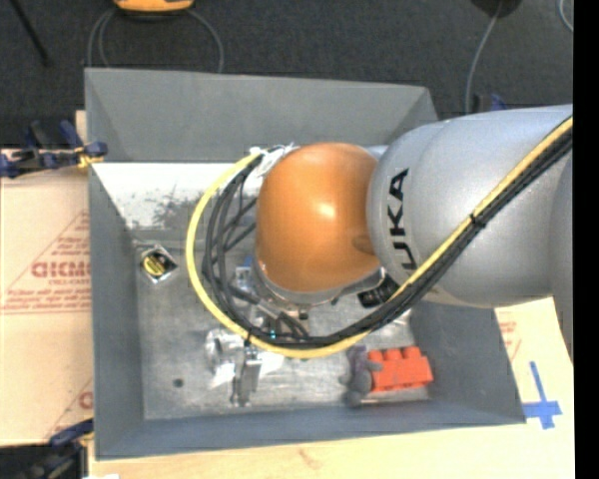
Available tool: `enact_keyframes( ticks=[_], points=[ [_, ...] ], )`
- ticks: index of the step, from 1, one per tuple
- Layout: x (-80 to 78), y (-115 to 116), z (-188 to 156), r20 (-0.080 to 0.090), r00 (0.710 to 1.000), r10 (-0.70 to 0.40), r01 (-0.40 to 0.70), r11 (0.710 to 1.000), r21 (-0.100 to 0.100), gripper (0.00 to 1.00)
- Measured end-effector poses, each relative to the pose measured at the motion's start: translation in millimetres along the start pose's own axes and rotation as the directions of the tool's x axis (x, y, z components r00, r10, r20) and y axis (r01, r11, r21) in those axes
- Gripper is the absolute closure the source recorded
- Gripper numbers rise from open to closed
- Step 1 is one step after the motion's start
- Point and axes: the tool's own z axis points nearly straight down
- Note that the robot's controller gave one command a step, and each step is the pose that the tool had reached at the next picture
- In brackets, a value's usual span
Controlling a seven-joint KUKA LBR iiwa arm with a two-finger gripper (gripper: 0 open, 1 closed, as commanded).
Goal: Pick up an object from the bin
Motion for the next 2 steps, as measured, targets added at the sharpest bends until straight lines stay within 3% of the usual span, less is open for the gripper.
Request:
enact_keyframes(
  ticks=[1,2],
  points=[
    [-35.7,-83,109,0.002,0.964,0.266,-0.266,0.964,0.001,0.00],
    [-43.3,-74,140,0.012,0.931,0.364,-0.363,0.932,-0.007,0.00]
  ],
)
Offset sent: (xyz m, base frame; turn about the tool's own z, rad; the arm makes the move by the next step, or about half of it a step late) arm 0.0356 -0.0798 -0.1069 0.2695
